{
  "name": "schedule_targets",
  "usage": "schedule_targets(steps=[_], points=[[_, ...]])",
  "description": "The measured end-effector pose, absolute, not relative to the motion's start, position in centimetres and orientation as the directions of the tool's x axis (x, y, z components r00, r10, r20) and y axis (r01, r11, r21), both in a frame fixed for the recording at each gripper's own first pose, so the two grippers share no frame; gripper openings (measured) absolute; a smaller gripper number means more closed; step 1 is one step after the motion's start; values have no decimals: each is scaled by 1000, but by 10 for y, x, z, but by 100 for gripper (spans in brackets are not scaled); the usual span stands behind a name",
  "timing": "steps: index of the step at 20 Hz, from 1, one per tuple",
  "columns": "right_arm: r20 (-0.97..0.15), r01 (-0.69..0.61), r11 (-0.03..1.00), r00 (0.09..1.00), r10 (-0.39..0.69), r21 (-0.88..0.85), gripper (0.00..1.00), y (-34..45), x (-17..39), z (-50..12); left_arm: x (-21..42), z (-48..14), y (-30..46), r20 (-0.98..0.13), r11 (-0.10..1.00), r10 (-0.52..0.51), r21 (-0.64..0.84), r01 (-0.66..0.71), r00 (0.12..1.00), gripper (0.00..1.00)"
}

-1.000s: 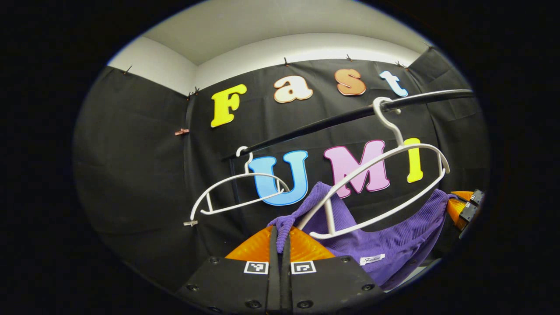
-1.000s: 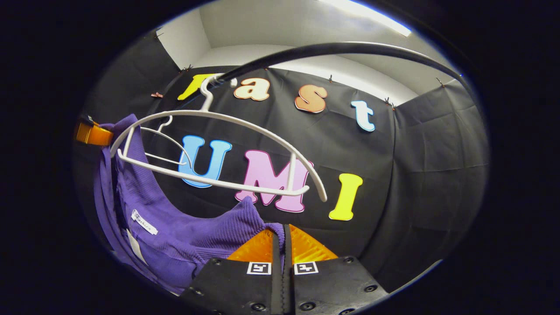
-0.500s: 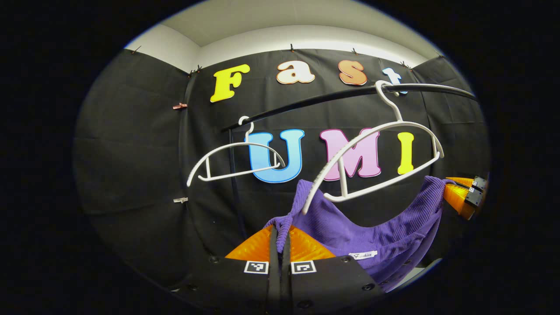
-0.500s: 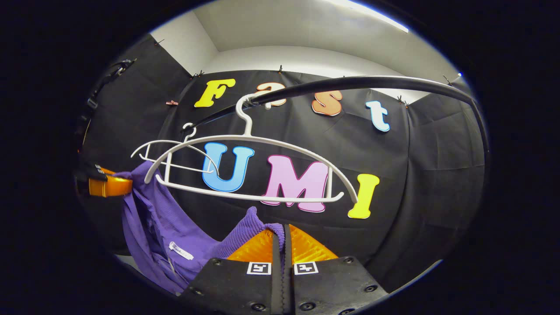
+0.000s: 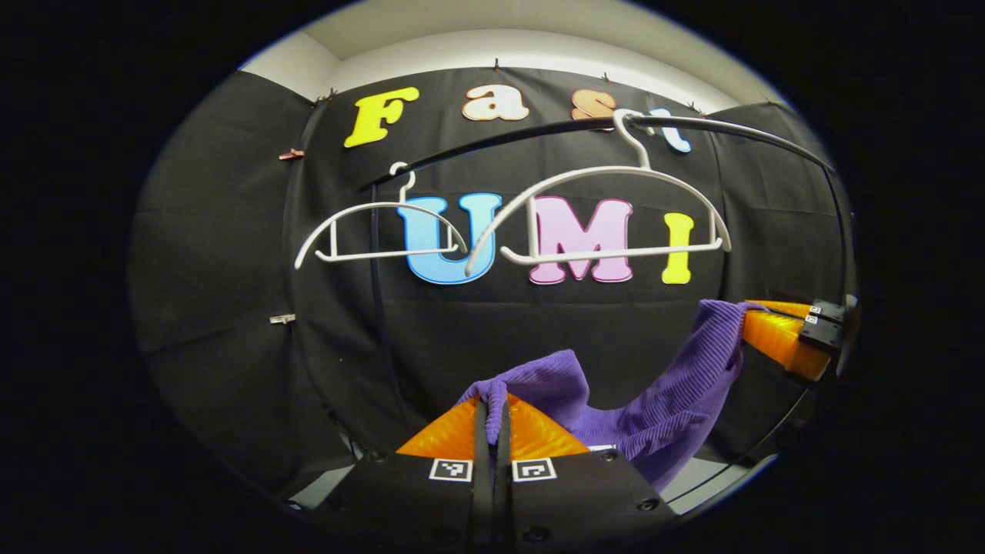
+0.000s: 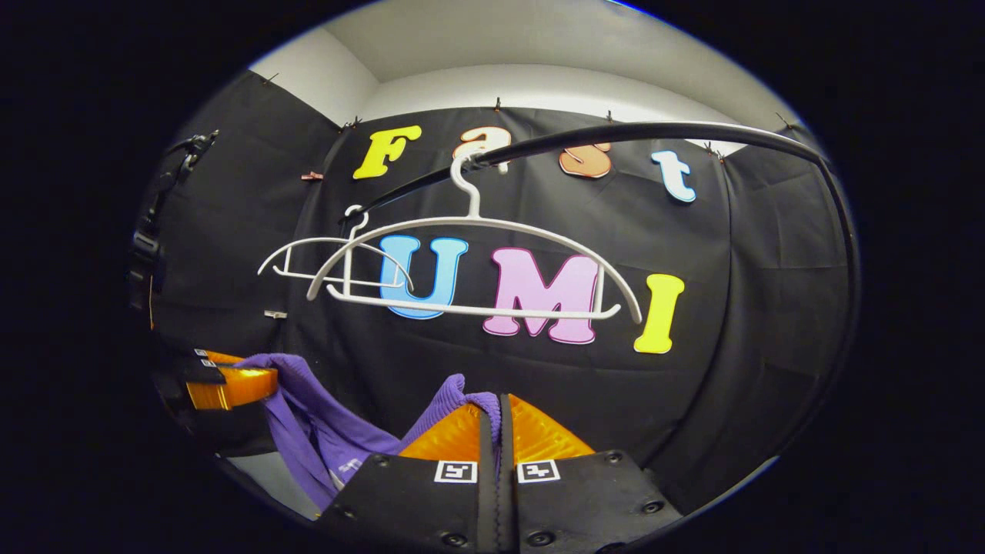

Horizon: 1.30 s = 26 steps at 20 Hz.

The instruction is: Grasp the clothes on the hanger with both hands and then place them into the laundry hamper below.

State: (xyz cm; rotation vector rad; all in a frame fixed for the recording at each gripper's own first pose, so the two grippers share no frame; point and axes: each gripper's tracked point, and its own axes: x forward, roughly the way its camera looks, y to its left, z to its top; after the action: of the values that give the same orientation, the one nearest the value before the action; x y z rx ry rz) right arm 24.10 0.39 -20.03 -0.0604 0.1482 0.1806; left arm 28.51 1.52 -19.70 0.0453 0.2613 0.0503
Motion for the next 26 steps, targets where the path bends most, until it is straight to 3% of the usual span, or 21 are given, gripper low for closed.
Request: schedule_targets(steps=[7,11,18,26], points=[[-191,-225,974,957,220,-4,4,12,231,-201,284,-202,-49,-253,992,-126,-17,126,959,5],[-289,-230,973,929,230,36,4,8,223,-243,286,-239,-67,-316,980,-201,-73,188,927,5],[-517,-218,964,814,264,150,4,2,205,-359,287,-351,-72,-516,979,-202,-105,172,832,5],[-737,-251,961,626,255,119,5,-7,165,-480,261,-473,-76,-747,990,-143,-102,101,649,5]])
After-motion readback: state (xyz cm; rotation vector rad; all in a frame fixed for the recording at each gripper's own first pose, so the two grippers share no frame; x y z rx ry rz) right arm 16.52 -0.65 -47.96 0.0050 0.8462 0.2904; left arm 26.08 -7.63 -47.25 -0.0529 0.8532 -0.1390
